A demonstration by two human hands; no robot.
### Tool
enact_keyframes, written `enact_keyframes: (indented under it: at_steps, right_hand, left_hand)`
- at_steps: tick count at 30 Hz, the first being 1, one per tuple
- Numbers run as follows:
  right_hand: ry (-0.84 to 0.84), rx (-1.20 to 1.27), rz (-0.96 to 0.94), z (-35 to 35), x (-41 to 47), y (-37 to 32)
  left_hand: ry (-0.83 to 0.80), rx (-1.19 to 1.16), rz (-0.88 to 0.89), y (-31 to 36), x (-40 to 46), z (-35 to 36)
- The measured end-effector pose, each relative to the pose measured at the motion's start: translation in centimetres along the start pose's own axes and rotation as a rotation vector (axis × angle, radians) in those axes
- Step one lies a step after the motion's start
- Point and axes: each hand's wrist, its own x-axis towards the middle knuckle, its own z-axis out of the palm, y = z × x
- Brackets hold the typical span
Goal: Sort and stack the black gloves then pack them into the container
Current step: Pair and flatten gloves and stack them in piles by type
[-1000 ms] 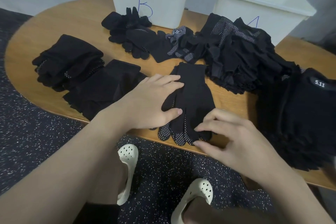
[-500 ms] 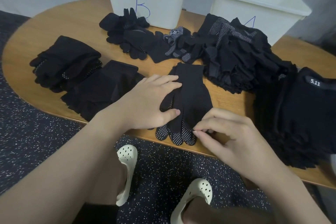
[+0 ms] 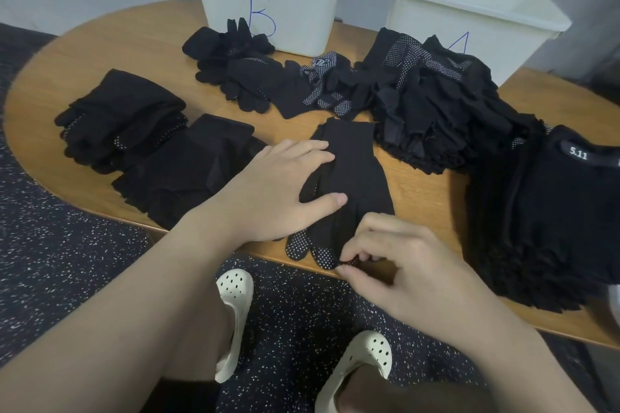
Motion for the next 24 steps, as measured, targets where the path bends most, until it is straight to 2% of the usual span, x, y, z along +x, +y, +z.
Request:
enact_keyframes:
  at_steps: [6, 24]
  right_hand:
    - [0.130, 0.088, 0.106, -2.9, -1.3, 2.3]
    - [-0.049, 0.066, 0.160, -1.4, -0.8, 2.5]
  left_hand:
    - [0.022, 0.077, 0.004, 0.1, 0.1, 0.6]
    - [0.040, 0.068, 0.003, -0.1, 0.2, 0.9]
